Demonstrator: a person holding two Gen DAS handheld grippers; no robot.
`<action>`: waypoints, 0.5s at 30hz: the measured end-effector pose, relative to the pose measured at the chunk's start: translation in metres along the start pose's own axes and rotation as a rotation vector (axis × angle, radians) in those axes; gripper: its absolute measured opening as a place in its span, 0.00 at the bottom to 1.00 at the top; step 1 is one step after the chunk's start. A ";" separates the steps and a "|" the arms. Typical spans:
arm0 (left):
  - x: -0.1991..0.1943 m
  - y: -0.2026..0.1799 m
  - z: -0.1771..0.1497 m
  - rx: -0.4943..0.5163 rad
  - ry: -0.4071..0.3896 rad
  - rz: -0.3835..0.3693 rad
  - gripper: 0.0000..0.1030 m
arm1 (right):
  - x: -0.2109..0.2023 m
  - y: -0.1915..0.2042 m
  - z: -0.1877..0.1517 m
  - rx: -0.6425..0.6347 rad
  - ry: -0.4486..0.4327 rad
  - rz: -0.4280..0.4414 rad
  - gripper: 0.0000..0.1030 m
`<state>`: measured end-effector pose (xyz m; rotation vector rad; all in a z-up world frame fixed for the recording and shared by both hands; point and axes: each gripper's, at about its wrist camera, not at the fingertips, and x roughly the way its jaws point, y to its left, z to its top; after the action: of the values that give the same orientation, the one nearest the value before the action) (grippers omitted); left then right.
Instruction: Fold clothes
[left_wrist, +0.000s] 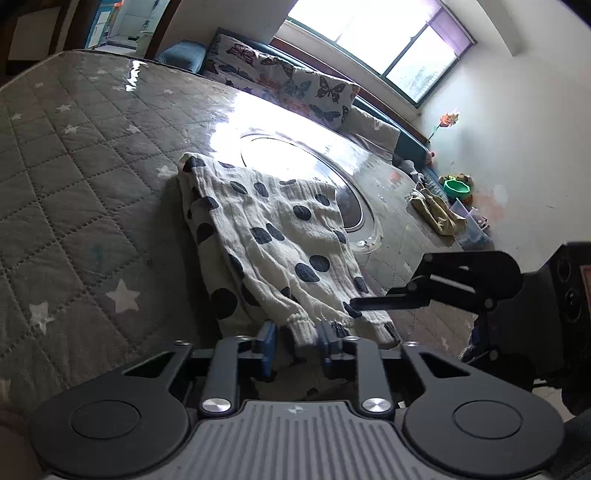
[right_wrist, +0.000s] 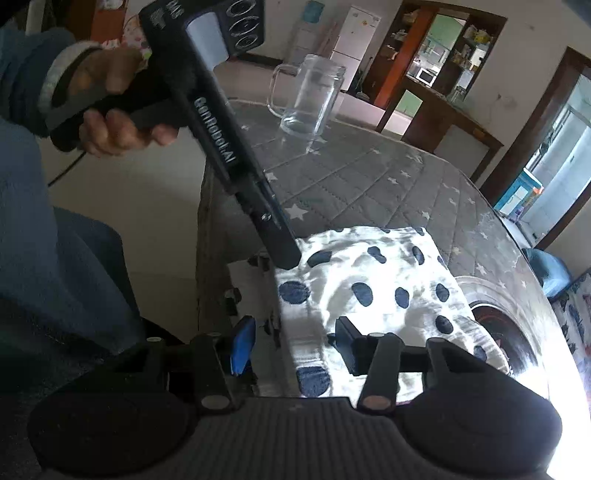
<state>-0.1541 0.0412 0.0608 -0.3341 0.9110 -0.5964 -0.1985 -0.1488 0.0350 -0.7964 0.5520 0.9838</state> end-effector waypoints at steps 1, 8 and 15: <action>0.001 0.001 0.000 -0.008 0.000 0.000 0.14 | 0.002 0.002 0.000 -0.016 0.005 -0.007 0.44; 0.001 0.002 -0.002 -0.005 0.000 0.011 0.14 | 0.010 0.014 -0.002 -0.119 0.026 -0.073 0.40; 0.008 0.005 -0.004 -0.022 0.019 0.012 0.29 | 0.012 0.011 -0.003 -0.106 0.038 -0.055 0.25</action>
<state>-0.1517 0.0400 0.0507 -0.3433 0.9375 -0.5797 -0.2027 -0.1417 0.0212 -0.9217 0.5114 0.9548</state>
